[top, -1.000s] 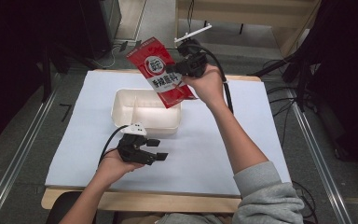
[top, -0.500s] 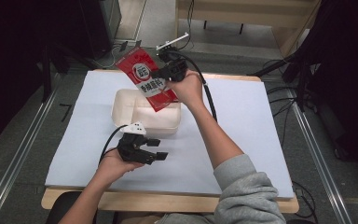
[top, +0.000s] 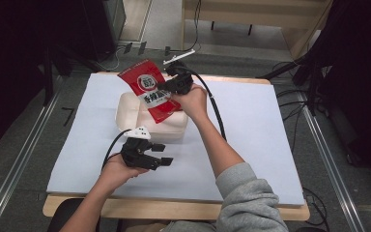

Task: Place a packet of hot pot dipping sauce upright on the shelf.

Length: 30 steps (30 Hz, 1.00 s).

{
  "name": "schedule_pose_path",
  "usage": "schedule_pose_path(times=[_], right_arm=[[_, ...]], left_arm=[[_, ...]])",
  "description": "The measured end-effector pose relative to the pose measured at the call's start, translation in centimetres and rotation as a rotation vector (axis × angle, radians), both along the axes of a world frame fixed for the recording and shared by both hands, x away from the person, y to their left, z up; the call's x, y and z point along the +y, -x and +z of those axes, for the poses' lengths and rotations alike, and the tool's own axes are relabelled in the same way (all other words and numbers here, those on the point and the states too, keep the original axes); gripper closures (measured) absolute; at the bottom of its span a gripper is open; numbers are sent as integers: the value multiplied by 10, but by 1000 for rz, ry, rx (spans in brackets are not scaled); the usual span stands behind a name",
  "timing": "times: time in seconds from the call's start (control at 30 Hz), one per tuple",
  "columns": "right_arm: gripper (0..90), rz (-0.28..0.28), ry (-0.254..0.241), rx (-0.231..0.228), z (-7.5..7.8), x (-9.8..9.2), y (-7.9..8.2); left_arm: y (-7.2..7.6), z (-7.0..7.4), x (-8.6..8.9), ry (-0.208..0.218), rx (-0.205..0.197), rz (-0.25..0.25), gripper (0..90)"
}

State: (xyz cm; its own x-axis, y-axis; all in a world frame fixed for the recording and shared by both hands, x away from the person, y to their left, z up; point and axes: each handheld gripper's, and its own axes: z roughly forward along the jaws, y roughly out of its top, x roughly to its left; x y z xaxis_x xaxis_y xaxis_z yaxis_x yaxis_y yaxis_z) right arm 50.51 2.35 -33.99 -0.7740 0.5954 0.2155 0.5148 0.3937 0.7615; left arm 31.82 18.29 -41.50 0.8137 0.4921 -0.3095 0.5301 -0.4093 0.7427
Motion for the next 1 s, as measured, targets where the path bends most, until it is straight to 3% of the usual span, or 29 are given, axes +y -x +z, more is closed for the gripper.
schedule_pose_path(times=[0.07, 0.17, 0.33, 0.77, 1.0], right_arm=[[900, -8, 12, 1, -4, -1, 2], [900, -24, 45, 40, -17, -5, 1], [900, -32, -4, 101, -34, -15, 0], [900, -11, 107, 118, -43, -24, 5], [874, -14, 106, 119, -42, -27, 5]], left_arm=[[0, 0, -1, 0, 1, 2, 346], [0, 0, -1, -1, 1, 3, 347], [0, 0, -1, -1, 2, 0, 348], [-1, 0, 2, 1, 3, 12, 349], [-1, 0, 1, -3, 4, 10, 349]])
